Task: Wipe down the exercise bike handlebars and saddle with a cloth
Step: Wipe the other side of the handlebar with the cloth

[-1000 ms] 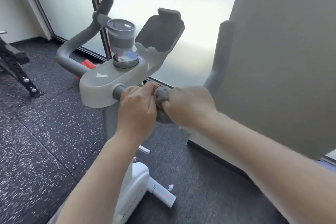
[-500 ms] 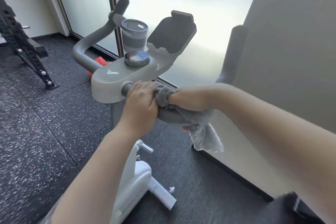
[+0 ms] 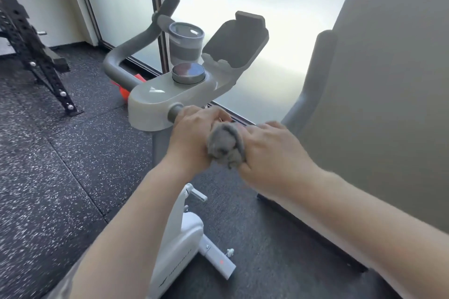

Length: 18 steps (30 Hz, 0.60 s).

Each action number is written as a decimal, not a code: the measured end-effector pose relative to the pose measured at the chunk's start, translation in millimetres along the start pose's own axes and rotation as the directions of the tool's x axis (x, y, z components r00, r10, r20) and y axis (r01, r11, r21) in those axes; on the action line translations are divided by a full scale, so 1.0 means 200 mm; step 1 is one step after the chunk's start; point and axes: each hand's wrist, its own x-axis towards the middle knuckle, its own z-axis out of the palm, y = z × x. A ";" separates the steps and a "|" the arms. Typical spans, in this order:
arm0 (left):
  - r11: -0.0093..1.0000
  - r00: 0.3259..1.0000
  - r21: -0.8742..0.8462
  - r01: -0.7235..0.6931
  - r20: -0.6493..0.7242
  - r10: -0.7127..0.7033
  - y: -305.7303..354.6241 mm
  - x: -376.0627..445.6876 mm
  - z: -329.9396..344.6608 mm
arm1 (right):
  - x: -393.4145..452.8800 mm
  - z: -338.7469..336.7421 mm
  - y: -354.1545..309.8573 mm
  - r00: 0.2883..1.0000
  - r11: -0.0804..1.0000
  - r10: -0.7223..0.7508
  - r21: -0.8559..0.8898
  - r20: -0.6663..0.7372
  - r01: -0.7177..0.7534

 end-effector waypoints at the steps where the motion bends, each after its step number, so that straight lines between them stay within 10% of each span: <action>1: 0.999 0.999 0.011 -0.043 0.004 0.043 0.00 -0.01 -0.01 | 0.06 -0.04 0.03 0.991 0.999 -0.002 0.033 0.137 -0.002; 5: 0.987 0.998 -0.158 -0.039 -0.057 0.031 0.05 -0.02 -0.07 | 0.25 -0.11 0.09 0.881 0.988 0.074 0.083 0.466 -0.127; 8: 0.978 0.994 -0.185 -0.096 -0.066 0.085 0.02 -0.03 -0.07 | 0.15 0.01 0.01 0.987 0.984 0.163 -0.078 0.006 -0.162; 11: 0.979 0.984 -0.105 -0.175 -0.034 0.172 -0.04 -0.06 -0.03 | 0.02 0.12 -0.14 0.871 0.933 0.354 0.189 -0.341 -0.306; 14: 0.978 0.987 -0.136 -0.160 -0.006 0.161 -0.06 -0.08 -0.04 | -0.07 0.13 -0.16 0.869 0.916 0.342 0.333 -0.359 -0.223; 18: 0.970 0.983 -0.169 -0.173 0.032 0.181 -0.09 -0.05 -0.07 | -0.14 0.01 0.05 0.971 0.990 0.138 0.045 -0.196 -0.132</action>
